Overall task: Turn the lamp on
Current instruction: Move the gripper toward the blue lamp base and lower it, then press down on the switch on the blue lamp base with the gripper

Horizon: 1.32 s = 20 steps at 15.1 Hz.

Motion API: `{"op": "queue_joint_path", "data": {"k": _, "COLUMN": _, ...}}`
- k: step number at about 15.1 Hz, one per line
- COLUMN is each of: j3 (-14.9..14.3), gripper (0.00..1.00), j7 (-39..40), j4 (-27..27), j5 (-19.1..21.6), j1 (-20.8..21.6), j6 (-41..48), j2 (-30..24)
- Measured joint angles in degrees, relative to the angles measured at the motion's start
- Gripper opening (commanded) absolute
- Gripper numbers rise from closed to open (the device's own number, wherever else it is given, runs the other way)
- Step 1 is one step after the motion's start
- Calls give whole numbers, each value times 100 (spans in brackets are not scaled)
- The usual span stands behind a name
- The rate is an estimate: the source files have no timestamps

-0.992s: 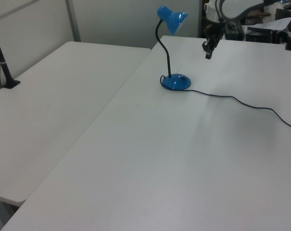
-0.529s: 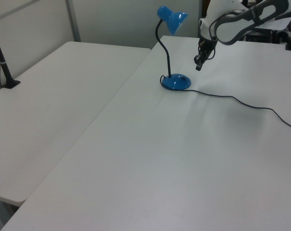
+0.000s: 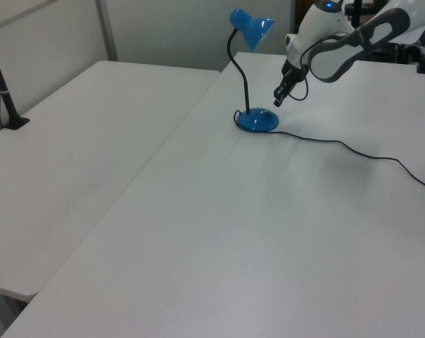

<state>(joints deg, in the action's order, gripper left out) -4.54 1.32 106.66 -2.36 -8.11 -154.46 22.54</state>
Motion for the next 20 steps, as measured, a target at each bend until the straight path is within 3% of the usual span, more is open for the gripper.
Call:
{"op": "queue_joint_path", "data": {"k": 6, "j3": 20, "gripper": 0, "j7": 382, "j4": -54, "j5": 0, "j1": -31, "j6": -83, "j2": 114}}
{"op": "queue_joint_path", "data": {"k": 12, "j3": 282, "gripper": 0, "j7": 520, "j4": -76, "j5": 0, "j1": -274, "j6": -479, "j2": 314}}
{"op": "queue_joint_path", "data": {"k": 16, "j3": 644, "gripper": 0, "j7": 530, "j4": -182, "j5": 0, "j1": -537, "j6": -482, "j2": 394}}
{"op": "queue_joint_path", "data": {"k": 20, "j3": 713, "gripper": 0, "j7": 643, "j4": -289, "j5": 0, "j1": -592, "j6": -482, "j2": 491}}
